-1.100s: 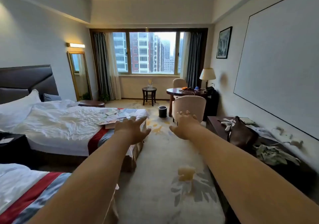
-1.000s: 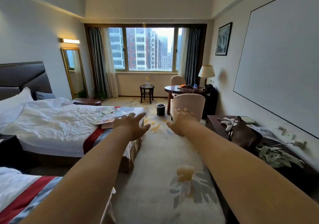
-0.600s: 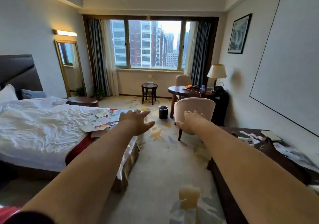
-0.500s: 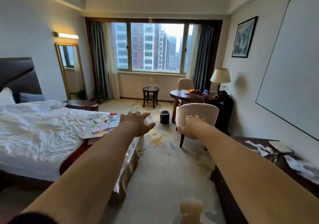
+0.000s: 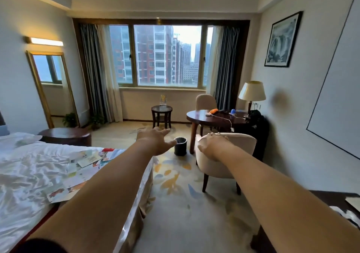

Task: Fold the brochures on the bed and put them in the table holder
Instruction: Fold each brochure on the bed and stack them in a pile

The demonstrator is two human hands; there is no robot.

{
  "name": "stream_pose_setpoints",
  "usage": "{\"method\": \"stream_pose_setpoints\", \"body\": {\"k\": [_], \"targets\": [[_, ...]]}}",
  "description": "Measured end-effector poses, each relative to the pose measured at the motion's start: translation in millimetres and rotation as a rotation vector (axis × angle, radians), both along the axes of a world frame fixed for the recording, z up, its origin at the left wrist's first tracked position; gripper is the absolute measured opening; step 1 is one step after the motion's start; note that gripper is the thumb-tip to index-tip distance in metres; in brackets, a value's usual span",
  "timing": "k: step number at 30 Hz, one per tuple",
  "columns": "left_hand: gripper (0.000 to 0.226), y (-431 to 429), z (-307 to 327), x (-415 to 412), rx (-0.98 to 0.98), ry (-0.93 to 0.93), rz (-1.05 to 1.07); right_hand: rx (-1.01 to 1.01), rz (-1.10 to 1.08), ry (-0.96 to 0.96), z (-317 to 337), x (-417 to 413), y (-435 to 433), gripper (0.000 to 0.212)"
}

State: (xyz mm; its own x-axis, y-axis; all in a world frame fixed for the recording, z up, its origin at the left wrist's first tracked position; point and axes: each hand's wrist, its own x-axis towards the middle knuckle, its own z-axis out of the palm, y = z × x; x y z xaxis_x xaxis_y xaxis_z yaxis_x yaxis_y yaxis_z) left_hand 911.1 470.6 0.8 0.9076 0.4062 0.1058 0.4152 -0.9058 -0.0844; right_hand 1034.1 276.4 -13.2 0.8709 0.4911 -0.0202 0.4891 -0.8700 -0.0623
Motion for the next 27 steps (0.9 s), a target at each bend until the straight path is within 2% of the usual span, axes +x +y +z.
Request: {"method": "stream_pose_setpoints", "body": {"k": [2,12,19,24,27], "targets": [[0.081,25.8,4.9,57.3,-0.007,0.011,-0.017,0.021,-0.022,0.004,12.5,35.5,16.5,0.081],[0.082,128.3,-6.9,332.5,-0.063,0.053,-0.032,0.006,0.009,-0.032,22.5,284.4,142.4,0.076],[0.080,227.0,-9.7,506.0,-0.059,0.002,0.045,-0.053,0.090,-0.055,15.3,473.3,236.0,0.069],[0.080,317.5,-7.9,570.0,-0.085,-0.002,0.186,-0.053,0.229,-0.045,20.0,576.6,353.9,0.072],[0.080,385.1,-11.2,573.5,-0.097,0.013,0.313,-0.071,0.368,-0.040,11.3,601.1,447.5,0.073]]}}
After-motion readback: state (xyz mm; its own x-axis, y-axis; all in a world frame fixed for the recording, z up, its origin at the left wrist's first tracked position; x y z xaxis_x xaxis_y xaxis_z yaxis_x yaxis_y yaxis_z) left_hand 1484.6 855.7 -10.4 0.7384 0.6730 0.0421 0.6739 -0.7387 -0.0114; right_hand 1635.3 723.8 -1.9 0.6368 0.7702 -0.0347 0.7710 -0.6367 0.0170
